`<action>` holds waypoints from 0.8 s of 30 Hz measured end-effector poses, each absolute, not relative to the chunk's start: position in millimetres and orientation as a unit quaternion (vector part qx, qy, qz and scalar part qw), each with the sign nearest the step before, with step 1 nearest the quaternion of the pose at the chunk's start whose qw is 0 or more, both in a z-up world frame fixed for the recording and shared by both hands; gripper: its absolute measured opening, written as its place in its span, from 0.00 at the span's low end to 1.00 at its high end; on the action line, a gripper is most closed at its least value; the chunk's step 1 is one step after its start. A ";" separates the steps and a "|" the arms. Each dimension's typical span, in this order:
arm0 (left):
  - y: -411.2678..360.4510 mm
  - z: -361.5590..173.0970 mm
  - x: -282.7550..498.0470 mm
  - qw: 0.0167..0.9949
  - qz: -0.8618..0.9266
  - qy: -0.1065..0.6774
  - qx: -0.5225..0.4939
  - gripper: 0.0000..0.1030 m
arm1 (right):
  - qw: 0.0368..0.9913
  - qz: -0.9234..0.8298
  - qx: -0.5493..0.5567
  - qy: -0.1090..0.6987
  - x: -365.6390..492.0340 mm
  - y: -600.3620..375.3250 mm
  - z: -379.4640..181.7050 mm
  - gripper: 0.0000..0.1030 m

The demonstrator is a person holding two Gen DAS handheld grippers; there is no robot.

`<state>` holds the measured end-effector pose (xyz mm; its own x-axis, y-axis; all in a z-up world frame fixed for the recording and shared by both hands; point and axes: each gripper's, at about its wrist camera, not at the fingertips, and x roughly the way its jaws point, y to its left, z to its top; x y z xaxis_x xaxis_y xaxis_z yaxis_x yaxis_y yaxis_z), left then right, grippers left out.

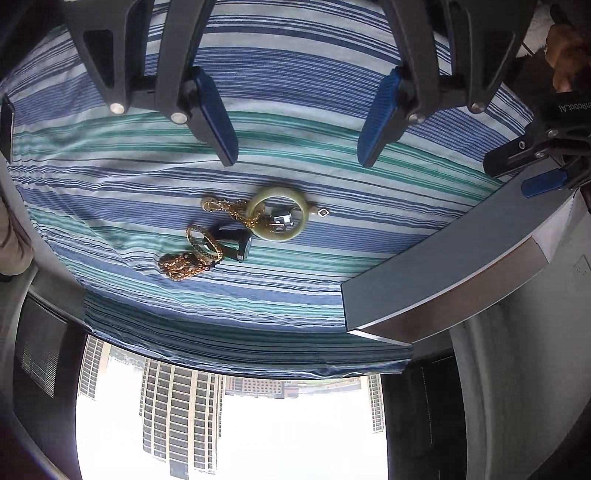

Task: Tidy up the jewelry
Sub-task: 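Move both tools back toward the remaining jewelry pile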

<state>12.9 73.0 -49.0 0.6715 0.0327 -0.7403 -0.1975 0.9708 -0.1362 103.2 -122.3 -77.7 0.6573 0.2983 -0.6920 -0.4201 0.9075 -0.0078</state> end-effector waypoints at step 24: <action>64.5 -45.2 6.7 0.911 0.050 0.395 -0.107 0.98 | 0.913 0.197 -0.116 0.339 66.0 -127.0 -50.3 0.66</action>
<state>6.7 64.5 -45.2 0.6826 0.0061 -0.7307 -0.1755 0.9721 -0.1557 66.0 -127.0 -50.3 0.6925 0.2806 -0.6646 -0.4382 0.8954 -0.0786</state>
